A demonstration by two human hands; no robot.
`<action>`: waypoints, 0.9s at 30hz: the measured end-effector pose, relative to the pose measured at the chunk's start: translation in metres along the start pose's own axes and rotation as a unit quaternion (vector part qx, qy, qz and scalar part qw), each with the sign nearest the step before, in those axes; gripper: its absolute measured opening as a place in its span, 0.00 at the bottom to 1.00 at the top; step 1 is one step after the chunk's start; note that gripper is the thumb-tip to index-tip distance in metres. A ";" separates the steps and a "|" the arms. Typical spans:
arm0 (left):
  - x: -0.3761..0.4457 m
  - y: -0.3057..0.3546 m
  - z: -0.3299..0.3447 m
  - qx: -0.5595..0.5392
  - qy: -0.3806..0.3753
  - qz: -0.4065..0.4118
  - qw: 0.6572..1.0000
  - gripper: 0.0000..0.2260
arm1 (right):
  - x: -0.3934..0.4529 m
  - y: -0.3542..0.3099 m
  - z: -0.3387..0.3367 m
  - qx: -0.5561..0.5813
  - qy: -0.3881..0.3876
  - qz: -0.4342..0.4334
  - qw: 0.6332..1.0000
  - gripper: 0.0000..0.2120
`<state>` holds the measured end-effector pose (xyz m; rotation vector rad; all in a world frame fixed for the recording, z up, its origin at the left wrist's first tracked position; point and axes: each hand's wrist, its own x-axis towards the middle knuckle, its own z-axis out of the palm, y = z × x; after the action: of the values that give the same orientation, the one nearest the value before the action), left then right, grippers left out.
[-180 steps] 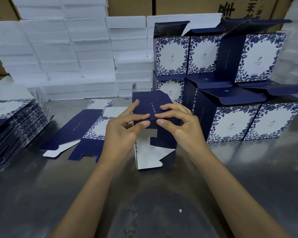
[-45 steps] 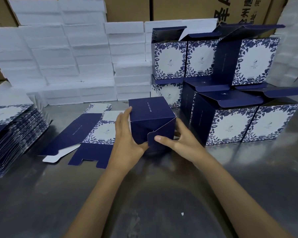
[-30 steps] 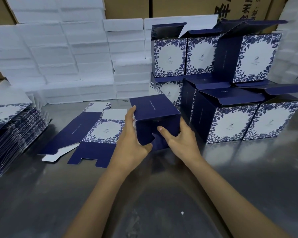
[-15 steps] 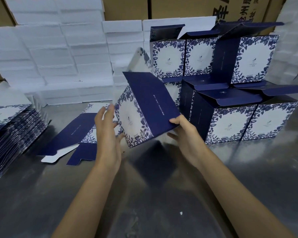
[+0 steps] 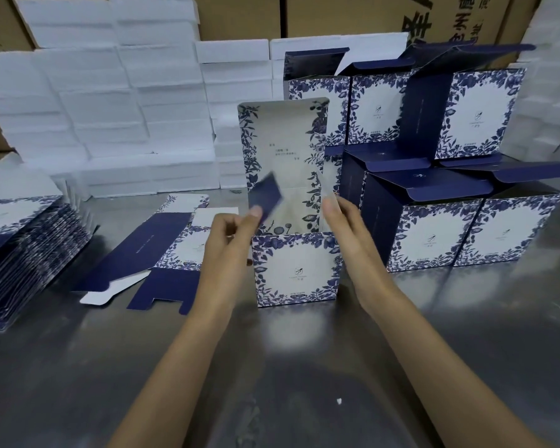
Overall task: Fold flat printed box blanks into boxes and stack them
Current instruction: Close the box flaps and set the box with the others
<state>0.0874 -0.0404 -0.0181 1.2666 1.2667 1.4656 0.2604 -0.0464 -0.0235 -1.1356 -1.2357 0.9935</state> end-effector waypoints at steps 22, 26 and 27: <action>0.053 0.047 -0.003 0.226 -0.152 -0.115 0.955 0.17 | 0.000 0.002 0.000 0.004 0.004 -0.022 1.000 0.27; 0.060 0.047 0.001 0.274 -0.095 -0.068 0.954 0.17 | 0.000 0.002 -0.003 0.008 -0.011 -0.028 1.000 0.24; 0.059 0.043 0.004 0.255 -0.078 -0.047 0.963 0.18 | 0.001 0.003 -0.003 0.011 -0.012 -0.030 0.999 0.23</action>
<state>0.0826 0.0098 0.0346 1.5894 1.6318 0.9769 0.2641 -0.0448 -0.0263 -1.0672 -1.2676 0.9753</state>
